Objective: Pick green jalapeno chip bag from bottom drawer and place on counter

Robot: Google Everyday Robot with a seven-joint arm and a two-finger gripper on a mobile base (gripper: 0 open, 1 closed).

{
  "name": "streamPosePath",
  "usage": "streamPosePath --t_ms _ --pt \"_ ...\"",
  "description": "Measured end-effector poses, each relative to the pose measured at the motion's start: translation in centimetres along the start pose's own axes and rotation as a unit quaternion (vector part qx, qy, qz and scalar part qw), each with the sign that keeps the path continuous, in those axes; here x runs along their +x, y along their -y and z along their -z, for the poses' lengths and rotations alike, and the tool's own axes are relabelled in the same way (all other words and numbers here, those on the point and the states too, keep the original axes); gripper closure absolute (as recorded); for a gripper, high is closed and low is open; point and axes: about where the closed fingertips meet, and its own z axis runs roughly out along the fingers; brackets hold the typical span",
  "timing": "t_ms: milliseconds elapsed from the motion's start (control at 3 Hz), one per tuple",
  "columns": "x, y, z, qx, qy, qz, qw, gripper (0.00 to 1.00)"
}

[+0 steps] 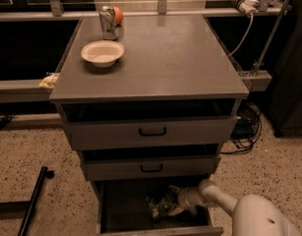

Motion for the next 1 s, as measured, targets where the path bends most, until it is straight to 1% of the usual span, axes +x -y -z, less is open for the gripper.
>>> streamPosePath --t_ms 333,667,1000 --pt "-0.2 -0.6 1.5 0.004 -0.016 -0.018 0.9997 0.54" --pt "-1.3 -1.8 4.6 0.010 -0.030 -0.033 0.9990 0.78" --pt "-2.9 -3.3 9.2 0.020 -0.042 -0.046 0.9978 0.99"
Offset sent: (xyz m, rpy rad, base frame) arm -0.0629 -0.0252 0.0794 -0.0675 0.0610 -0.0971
